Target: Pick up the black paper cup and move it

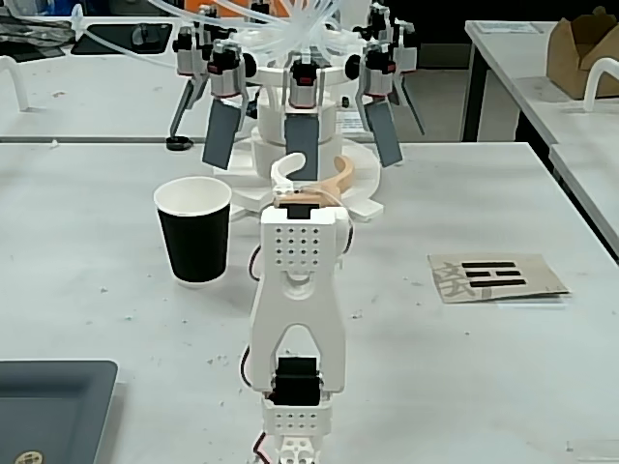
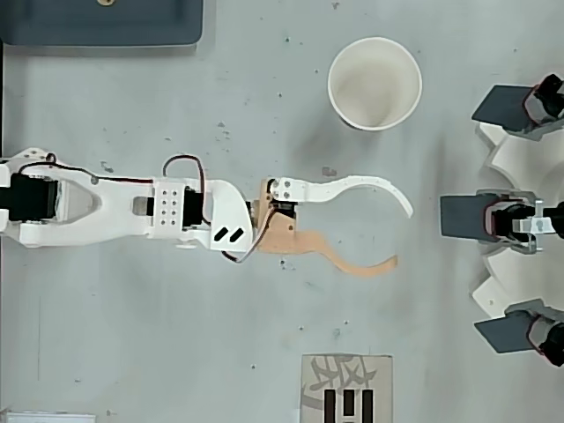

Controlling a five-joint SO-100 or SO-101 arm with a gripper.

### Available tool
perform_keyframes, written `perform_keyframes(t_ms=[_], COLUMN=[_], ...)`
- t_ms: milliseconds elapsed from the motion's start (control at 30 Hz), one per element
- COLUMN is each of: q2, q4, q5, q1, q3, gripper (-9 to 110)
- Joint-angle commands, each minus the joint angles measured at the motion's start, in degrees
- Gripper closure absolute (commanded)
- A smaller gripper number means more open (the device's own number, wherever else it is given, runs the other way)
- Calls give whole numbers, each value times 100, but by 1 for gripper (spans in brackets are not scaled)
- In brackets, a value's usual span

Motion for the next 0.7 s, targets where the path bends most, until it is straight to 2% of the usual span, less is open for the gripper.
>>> perform_keyframes(t_ms=[0, 667], q2=[-264, 149], q4=[-132, -413], q5=[-325, -255], q1=[105, 114], q3=[-308, 360], gripper=[87, 86])
